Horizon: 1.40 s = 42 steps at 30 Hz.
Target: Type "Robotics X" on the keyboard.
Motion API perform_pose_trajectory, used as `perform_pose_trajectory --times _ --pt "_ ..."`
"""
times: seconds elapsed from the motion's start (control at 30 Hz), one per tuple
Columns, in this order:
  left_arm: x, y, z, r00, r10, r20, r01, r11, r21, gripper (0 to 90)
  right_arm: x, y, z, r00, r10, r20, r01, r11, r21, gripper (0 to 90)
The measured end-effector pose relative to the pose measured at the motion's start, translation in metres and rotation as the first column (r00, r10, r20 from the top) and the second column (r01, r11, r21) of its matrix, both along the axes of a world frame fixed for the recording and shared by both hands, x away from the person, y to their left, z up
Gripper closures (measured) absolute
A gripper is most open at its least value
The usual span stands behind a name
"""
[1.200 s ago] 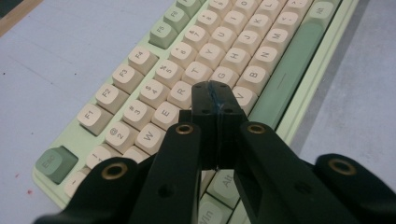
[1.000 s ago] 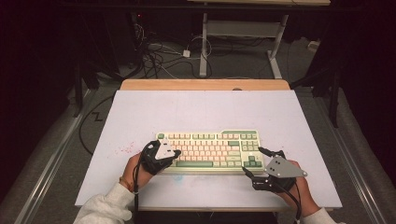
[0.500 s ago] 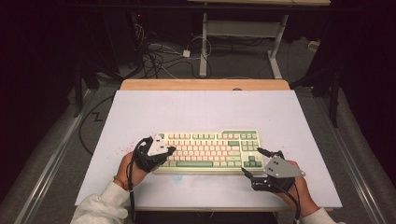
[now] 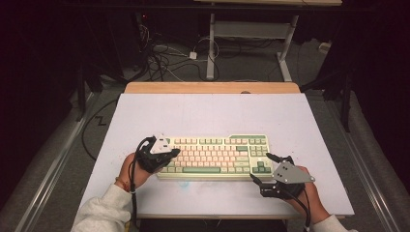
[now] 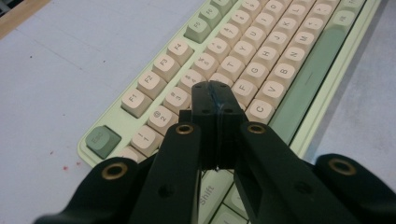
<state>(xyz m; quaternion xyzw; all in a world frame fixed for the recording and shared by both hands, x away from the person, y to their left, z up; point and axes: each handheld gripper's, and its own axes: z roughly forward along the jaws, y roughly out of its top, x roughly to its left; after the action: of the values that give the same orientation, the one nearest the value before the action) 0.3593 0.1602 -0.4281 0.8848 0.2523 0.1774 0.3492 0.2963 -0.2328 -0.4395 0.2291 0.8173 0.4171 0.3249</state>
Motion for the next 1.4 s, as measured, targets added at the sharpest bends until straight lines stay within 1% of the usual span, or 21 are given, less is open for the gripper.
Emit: perform_pose_trajectory --times 0.07,0.2,0.27,0.33,0.47,0.6,0.7,0.93,1.2,1.27,1.4 --pt "0.003 -0.001 0.0 0.9999 -0.007 -0.01 0.007 1.0 0.004 87.8 0.0 0.0 0.0 1.0 0.001 0.001 -0.001 1.0 -0.003 19.4" --pt "0.008 -0.004 -0.001 0.9998 -0.007 -0.017 0.007 0.9999 0.008 87.8 0.0 0.001 -0.001 1.0 0.0 -0.007 -0.001 1.0 -0.008 19.2" --pt "0.011 -0.004 -0.003 0.9996 -0.005 -0.027 0.005 0.9999 0.014 87.8 0.0 0.001 -0.001 1.0 0.005 -0.007 -0.005 1.0 -0.009 19.1" --pt "0.013 -0.004 -0.004 0.9994 -0.003 -0.034 0.003 1.0 0.009 87.8 0.0 0.001 -0.002 1.0 0.005 -0.008 -0.005 1.0 -0.012 19.1" --pt "0.014 -0.007 -0.005 0.9992 -0.01 -0.038 0.011 0.9997 0.022 87.8 0.001 0.001 -0.002 1.0 0.004 -0.006 -0.004 1.0 -0.01 19.1" --pt "0.013 -0.008 -0.008 0.9987 -0.019 -0.048 0.02 0.9995 0.023 87.8 0.001 0.001 -0.002 1.0 0.005 -0.008 -0.005 1.0 -0.01 19.1" --pt "0.013 -0.01 -0.011 0.9986 -0.024 -0.048 0.026 0.9989 0.038 87.8 0.001 0.001 -0.002 1.0 0.004 -0.007 -0.004 1.0 -0.015 19.1" --pt "0.013 -0.013 -0.018 0.9982 -0.024 -0.055 0.027 0.9985 0.047 87.8 0.001 0.001 -0.003 0.9999 0.006 -0.008 -0.006 1.0 -0.016 19.7" --pt "0.013 -0.015 -0.02 0.998 -0.029 -0.056 0.033 0.9976 0.06 87.8 0.002 0.001 -0.003 0.9999 0.006 -0.009 -0.006 1.0 -0.021 19.6" --pt "0.012 -0.016 -0.021 0.9982 -0.032 -0.05 0.035 0.9969 0.071 87.8 0.001 0.001 -0.003 0.9999 0.006 -0.009 -0.006 1.0 -0.021 19.6" --pt "0.011 -0.017 -0.021 0.9986 -0.031 -0.044 0.034 0.997 0.069 87.8 0.001 0.001 -0.003 0.9999 0.007 -0.008 -0.008 1.0 -0.022 19.6"
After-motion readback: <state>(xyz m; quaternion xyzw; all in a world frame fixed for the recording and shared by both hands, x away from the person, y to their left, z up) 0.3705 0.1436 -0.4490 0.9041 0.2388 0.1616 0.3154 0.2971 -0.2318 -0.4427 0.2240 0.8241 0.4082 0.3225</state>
